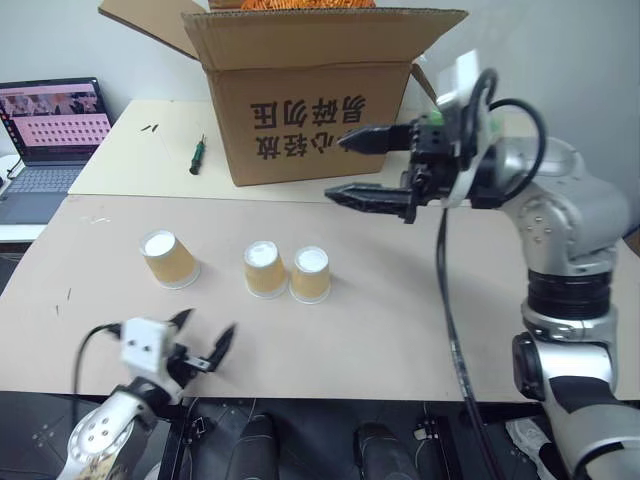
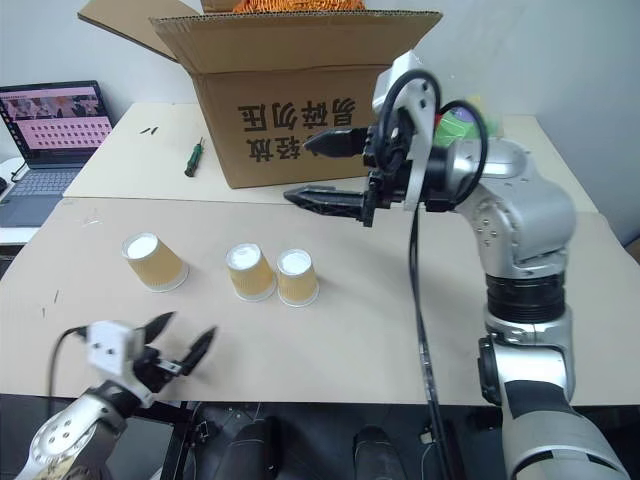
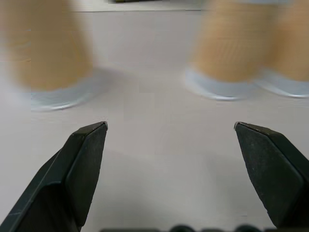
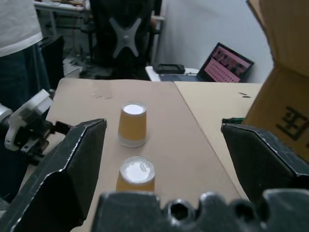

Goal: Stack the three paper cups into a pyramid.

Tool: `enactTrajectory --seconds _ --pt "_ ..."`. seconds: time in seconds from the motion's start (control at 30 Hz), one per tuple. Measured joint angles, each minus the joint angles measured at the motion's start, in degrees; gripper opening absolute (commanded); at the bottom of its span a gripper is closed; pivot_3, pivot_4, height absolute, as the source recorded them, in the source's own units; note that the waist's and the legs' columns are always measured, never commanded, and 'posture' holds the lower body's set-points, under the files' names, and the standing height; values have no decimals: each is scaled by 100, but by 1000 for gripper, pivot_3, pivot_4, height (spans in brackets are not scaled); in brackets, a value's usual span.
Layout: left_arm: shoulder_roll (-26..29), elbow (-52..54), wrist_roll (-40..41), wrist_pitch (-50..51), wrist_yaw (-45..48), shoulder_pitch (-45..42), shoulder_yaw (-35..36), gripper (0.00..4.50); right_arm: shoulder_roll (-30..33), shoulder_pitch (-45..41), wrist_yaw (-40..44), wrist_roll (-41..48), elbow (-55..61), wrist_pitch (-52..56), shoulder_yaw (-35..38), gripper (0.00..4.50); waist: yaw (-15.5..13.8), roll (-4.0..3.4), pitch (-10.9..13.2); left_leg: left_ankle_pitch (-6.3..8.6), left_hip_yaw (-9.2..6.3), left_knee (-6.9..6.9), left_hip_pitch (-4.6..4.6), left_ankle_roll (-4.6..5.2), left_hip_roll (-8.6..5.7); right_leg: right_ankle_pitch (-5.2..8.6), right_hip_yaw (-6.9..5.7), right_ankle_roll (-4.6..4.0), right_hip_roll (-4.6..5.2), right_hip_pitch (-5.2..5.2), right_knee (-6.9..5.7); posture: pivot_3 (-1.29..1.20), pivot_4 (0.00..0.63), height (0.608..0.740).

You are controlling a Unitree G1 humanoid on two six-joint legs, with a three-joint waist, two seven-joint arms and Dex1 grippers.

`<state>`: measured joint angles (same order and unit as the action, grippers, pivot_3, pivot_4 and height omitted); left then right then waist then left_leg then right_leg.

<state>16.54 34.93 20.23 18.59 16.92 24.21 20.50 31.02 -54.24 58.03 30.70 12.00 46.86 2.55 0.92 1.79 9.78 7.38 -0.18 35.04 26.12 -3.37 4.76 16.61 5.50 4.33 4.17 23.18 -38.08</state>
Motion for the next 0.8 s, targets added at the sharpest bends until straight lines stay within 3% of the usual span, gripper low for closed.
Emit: enactTrajectory --seconds 0.2,0.33,0.5,0.8 --pt "18 -513 -103 5 -356 -718 275 4500 -12 250 -638 225 452 336 37 4472 -31 2 -1 -1 1 19 8 0 -5 -4 -1 8 6 -3 0 0 150 700" --pt "626 -1320 -98 47 -5 -1880 136 4500 57 691 -863 277 812 415 -26 4472 -64 8 -5 -1 1 18 11 -1 -4 -6 -2 9 3 -5 3 0 150 700" --pt "1177 -2255 -107 27 413 -2707 90 4500 382 1225 -679 495 1175 464 -218 4472 4 8 -5 0 0 -2 15 0 -3 -5 -2 10 2 5 1 0 150 700" --pt "1425 -2737 -116 -59 771 -3265 3 4500 546 1244 -700 659 1233 465 -216 4472 -7 9 -4 -1 -1 -2 13 -1 -3 -5 -4 10 1 2 2 0 150 700"
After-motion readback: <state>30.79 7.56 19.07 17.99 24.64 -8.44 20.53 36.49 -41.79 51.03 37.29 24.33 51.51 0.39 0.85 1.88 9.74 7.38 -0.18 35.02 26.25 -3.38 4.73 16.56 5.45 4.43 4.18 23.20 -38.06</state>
